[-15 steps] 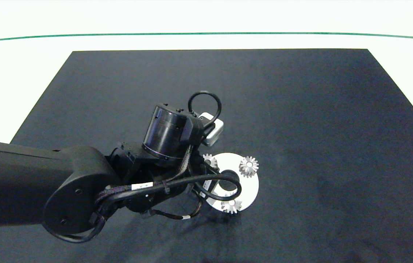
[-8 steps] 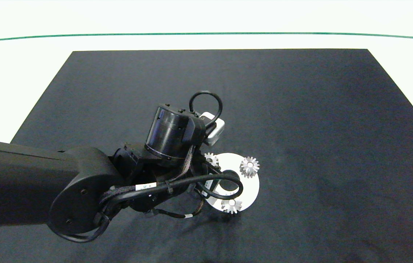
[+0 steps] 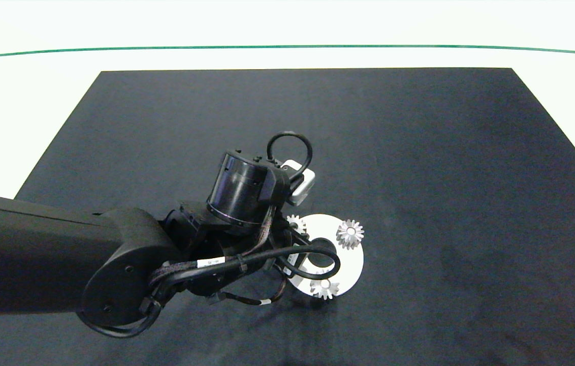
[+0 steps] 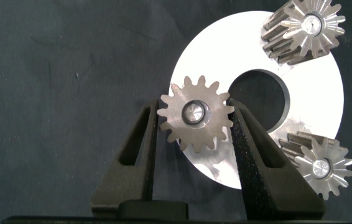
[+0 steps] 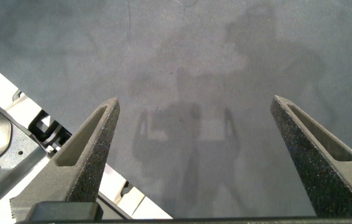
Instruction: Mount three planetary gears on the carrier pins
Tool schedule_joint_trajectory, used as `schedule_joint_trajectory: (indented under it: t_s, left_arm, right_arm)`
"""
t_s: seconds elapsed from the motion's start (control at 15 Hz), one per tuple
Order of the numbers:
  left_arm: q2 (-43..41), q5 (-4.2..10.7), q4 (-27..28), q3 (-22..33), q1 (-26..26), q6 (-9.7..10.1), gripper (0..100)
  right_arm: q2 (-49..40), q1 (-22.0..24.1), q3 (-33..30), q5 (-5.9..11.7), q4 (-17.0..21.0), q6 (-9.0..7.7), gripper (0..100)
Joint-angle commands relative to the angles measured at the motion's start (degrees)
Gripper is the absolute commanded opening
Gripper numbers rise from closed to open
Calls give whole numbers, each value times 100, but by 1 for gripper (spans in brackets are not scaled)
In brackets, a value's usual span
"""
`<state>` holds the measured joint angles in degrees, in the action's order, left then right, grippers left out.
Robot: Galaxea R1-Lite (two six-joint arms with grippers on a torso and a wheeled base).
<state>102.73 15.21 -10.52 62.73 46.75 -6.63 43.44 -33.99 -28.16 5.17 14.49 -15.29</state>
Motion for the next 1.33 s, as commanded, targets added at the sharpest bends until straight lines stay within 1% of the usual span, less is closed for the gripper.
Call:
schedule_joint_trajectory:
  t_s: [0.07, 0.13, 0.73, 0.87, 1.0, 1.07, 1.27, 1.33]
  left_arm:
    - [-16, 17, -11, 2, -8, 4, 1]
    - [-16, 17, -20, -15, -8, 4, 100]
    - [-60, 17, 15, -24, -34, -14, 100]
    - [-385, 17, 68, -121, -149, -40, 100]
    - [-640, 17, 173, -262, -149, -93, 100]
    - [-781, 17, 226, -349, -149, -101, 100]
    - [-1932, 17, 753, -1140, -175, -84, 100]
    - [-2372, 25, 920, -1466, -360, -101, 100]
  right_arm:
    - [7, -3, 4, 2, 10, -9, 100]
    - [7, -3, 4, 2, 10, -9, 100]
    - [7, -3, -5, 2, 10, -9, 100]
    - [7, -3, -23, 2, 10, -9, 100]
    - [7, -3, -32, 2, 10, -9, 100]
    - [7, -3, -32, 2, 10, -9, 100]
    - [7, 6, -49, 2, 10, -1, 100]
    - [7, 24, -76, 10, 1, -1, 100]
